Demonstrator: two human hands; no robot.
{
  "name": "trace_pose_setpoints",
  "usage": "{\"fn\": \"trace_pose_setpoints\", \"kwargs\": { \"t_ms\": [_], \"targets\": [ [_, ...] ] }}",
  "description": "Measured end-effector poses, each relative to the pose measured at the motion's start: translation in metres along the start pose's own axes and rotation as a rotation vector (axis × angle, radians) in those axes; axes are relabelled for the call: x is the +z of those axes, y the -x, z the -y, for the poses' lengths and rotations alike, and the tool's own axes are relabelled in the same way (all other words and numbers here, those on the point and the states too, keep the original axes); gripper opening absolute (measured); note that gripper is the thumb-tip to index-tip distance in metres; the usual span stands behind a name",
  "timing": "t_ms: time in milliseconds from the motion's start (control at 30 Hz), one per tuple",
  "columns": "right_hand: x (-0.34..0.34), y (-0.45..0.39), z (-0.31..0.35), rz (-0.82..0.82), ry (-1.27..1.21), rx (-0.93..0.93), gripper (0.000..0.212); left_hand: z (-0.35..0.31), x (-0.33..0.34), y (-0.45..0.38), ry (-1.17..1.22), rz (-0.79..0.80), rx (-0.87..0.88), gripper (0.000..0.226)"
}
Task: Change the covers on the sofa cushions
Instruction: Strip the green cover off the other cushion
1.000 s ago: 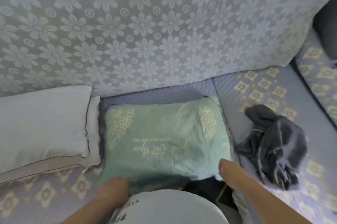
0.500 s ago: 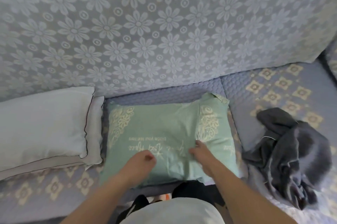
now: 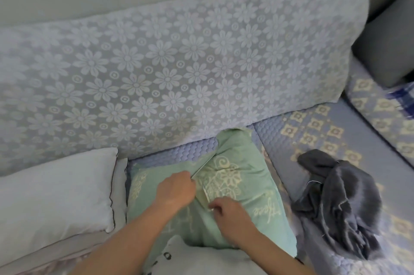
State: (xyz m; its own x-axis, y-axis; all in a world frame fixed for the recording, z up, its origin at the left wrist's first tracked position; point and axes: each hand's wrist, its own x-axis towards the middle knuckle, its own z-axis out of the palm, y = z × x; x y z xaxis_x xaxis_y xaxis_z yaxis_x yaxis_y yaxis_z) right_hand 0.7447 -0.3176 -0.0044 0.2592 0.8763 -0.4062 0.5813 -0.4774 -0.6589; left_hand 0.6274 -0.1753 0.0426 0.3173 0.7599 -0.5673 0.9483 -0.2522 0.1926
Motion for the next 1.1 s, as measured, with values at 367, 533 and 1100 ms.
{"fn": "trace_pose_setpoints", "kwargs": {
  "t_ms": [367, 533, 1100],
  "targets": [
    [0.04, -0.024, 0.04, -0.266, 0.709, -0.007, 0.054, 0.049, -0.01, 0.063, -0.052, -0.152, 0.197, 0.033],
    [-0.037, -0.013, 0.026, -0.694, 0.608, 0.092, 0.035, 0.09, -0.007, 0.067, 0.016, -0.138, 0.097, 0.027],
    [-0.039, 0.01, 0.076, -0.382, 0.377, 0.039, 0.045, 0.059, 0.042, 0.097, 0.053, -0.251, 0.724, 0.056]
  ]
}}
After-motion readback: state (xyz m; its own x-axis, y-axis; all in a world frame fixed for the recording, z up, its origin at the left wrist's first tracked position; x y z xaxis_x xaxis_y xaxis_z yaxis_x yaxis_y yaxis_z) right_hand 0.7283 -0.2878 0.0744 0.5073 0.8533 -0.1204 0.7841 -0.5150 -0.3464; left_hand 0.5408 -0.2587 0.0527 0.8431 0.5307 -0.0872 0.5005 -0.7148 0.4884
